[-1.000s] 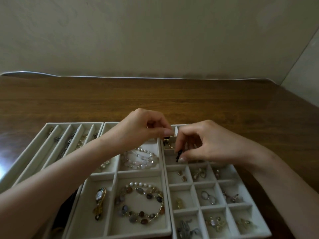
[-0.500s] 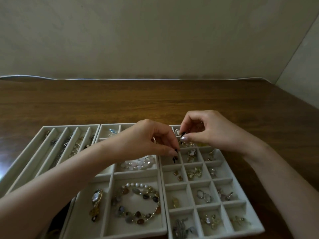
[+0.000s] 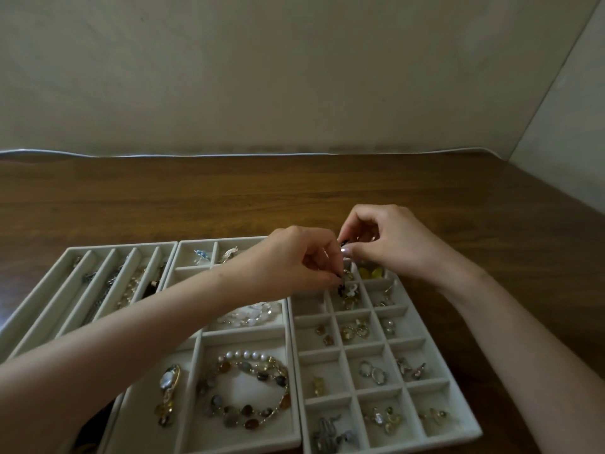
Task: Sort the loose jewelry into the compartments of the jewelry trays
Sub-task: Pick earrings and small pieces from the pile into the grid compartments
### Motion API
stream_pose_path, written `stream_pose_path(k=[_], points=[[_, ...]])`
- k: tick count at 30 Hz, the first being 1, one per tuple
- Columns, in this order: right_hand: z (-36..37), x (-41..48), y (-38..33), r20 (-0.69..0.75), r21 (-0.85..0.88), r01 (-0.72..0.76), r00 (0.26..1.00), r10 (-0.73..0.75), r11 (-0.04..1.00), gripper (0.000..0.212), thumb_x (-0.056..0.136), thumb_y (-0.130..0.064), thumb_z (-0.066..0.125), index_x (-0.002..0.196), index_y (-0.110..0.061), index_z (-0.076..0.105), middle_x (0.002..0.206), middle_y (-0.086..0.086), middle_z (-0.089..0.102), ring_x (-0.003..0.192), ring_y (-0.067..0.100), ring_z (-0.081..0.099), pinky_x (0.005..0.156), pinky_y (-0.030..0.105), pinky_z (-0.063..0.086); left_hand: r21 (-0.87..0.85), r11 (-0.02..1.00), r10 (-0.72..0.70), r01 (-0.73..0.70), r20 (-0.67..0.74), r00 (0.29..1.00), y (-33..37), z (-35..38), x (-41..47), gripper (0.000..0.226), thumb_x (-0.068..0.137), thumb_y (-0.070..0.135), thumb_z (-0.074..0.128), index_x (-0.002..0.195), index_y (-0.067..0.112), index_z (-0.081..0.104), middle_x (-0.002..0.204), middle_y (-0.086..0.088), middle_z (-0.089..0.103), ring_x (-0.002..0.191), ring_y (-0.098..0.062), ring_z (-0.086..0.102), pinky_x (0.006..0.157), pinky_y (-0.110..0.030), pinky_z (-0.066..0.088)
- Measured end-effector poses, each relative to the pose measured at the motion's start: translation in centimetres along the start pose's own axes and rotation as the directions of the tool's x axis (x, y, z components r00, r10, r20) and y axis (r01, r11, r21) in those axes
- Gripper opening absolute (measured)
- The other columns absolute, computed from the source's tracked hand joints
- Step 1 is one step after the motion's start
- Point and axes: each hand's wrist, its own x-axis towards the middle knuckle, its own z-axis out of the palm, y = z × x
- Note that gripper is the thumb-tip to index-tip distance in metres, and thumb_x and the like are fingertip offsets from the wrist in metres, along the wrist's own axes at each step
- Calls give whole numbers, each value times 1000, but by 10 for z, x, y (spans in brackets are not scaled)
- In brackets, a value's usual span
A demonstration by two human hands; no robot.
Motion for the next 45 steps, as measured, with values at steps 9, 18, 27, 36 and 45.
stream_pose_path(k=[9,18,27,36,45], points=[[0,0,-1,3,-11,14,1000,-14,1000,12,81,-15,71,88,-21,64,85,-6,63,76,6,61,66,21,52,222,975,0,11,-46,999,6,0,-11,10,80,25,67,85,29,60,81,12,63,75,-1,57,74,-30,52],[1,-1,-2,16,-25,31,999,-31,999,11,82,-16,69,89,-21,63,87,-8,61,79,5,59,65,17,48,271,962,-18,41,-85,996,4,1,-17,18,78,27,70,74,37,55,82,18,57,75,2,52,71,-22,47],[2,-1,-2,16,-32,42,999,-41,999,11,82,-16,69,87,-23,62,87,-8,61,79,4,59,65,17,47,319,939,-114,130,-70,991,6,0,-19,12,78,32,69,76,36,58,71,17,56,68,1,50,66,-20,44],[1,-1,-3,23,-47,51,998,-50,998,11,83,-17,69,88,-23,62,88,-8,61,80,4,59,66,18,49,352,924,-79,150,-208,975,5,12,-26,16,78,30,70,71,33,56,75,18,51,77,-2,47,71,-24,43],[1,-2,-3,12,-54,47,999,-46,997,11,82,-17,69,88,-23,61,86,-10,60,79,4,58,65,17,47,33,991,-122,131,-197,973,14,0,-15,10,75,30,72,72,32,63,71,14,60,63,5,48,60,-17,39]])
